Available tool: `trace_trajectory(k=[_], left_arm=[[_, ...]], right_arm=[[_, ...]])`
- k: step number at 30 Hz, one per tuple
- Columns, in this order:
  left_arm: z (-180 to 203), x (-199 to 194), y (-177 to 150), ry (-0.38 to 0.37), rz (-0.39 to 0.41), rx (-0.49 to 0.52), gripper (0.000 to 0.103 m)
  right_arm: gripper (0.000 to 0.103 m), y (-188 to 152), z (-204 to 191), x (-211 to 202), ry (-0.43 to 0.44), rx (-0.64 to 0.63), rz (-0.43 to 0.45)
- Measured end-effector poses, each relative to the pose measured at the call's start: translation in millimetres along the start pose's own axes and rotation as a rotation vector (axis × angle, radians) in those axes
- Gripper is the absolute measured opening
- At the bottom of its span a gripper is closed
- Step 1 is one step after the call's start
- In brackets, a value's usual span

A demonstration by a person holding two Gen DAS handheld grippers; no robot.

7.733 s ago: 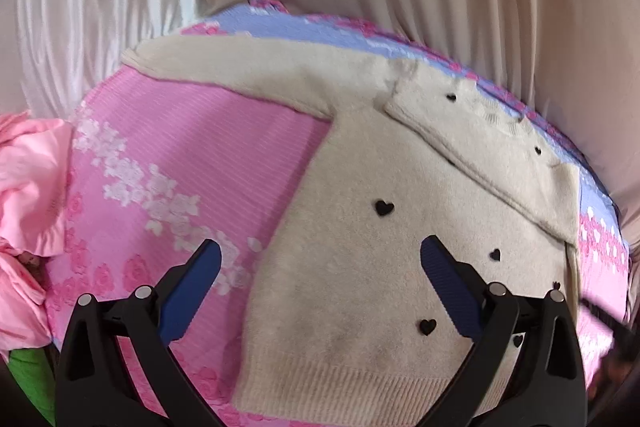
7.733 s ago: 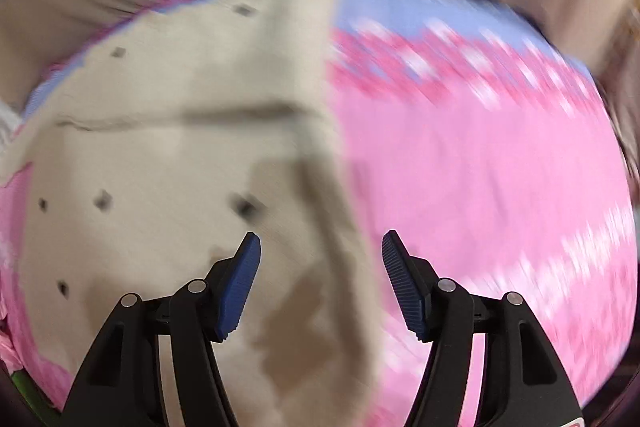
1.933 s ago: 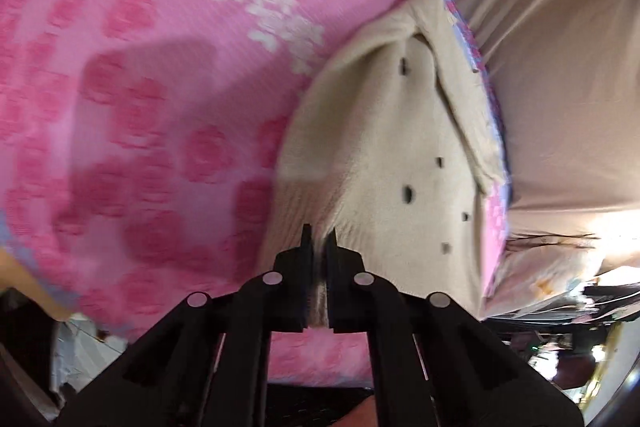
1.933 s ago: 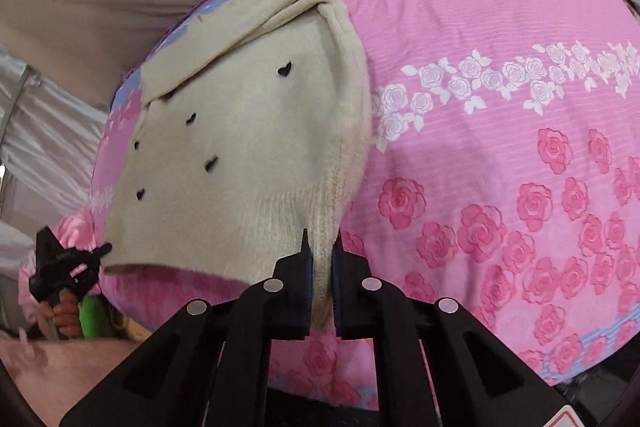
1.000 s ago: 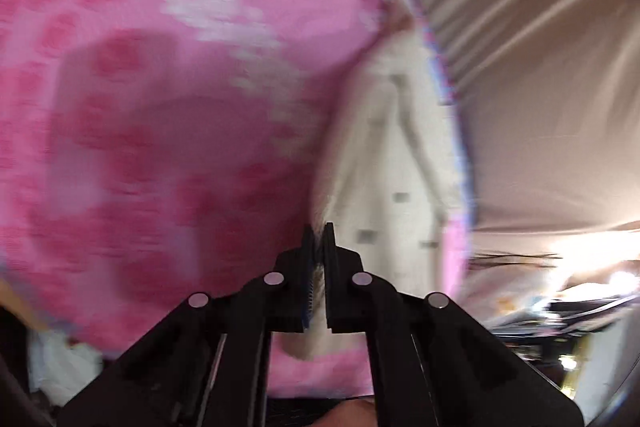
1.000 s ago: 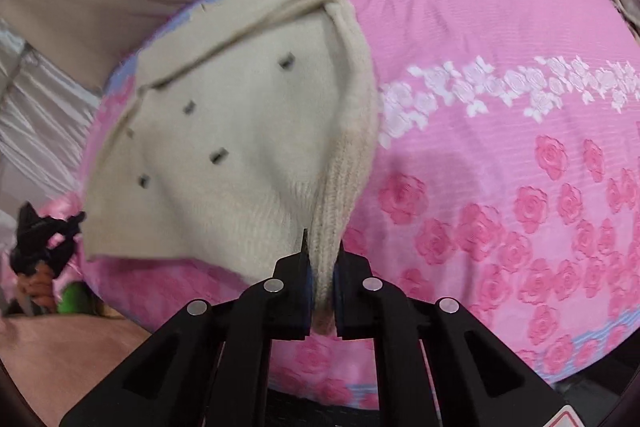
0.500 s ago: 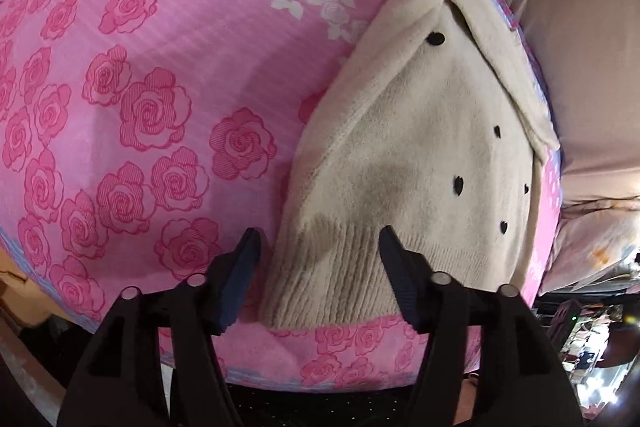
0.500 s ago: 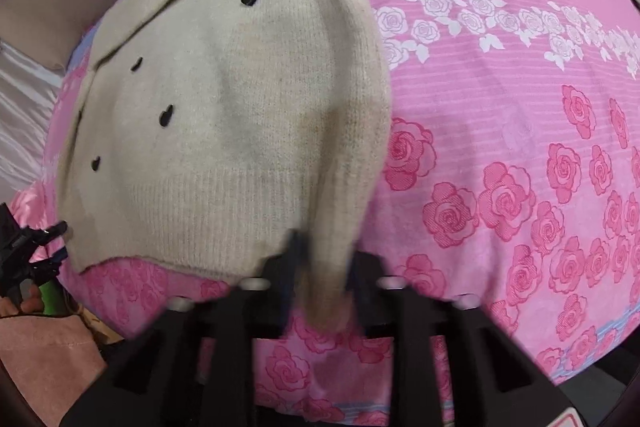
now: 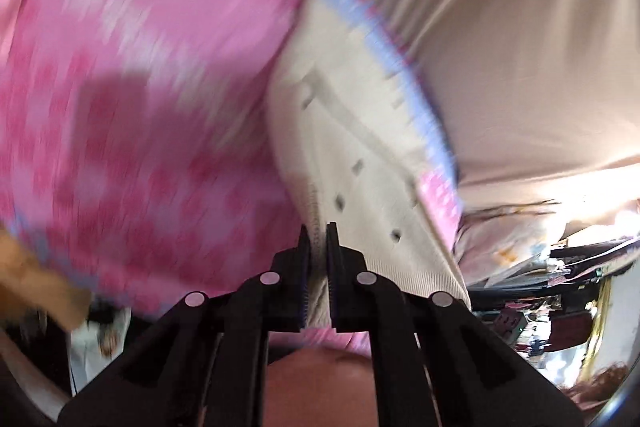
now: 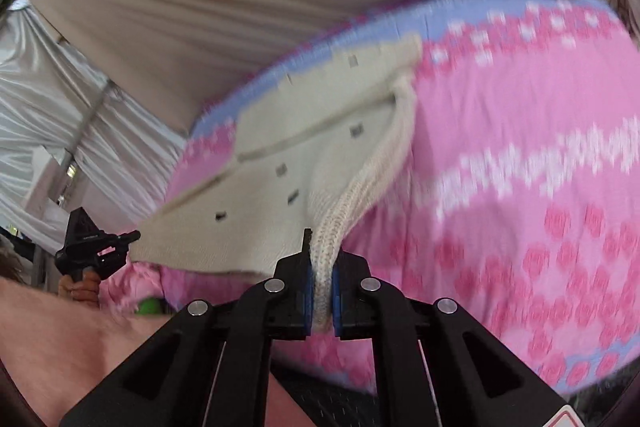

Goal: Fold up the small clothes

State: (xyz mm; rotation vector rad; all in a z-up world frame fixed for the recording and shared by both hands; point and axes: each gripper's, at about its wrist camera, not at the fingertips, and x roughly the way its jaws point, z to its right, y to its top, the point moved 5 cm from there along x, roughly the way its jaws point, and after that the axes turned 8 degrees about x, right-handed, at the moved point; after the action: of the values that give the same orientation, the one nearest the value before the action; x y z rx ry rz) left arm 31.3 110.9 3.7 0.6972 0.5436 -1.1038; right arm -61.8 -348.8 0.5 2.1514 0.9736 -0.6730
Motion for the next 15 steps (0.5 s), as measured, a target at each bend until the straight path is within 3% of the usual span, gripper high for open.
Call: trace_trajectory(k=[4,8,15], left_arm=[[38,-17,58,-0.029,0.133,0.103,0.006],[60,-6,121,0.007,0.209,0.192,0.006],[63,67,234,0.115,0.227,0.242,0.006]], right_arm=[[0.007,66,-29,-4,0.065,-0.046,0.136],[0.007,137,-42,18,0.084,-0.067,0.220],[0.007,249,-34,97,0.008,-0.059,0.264]])
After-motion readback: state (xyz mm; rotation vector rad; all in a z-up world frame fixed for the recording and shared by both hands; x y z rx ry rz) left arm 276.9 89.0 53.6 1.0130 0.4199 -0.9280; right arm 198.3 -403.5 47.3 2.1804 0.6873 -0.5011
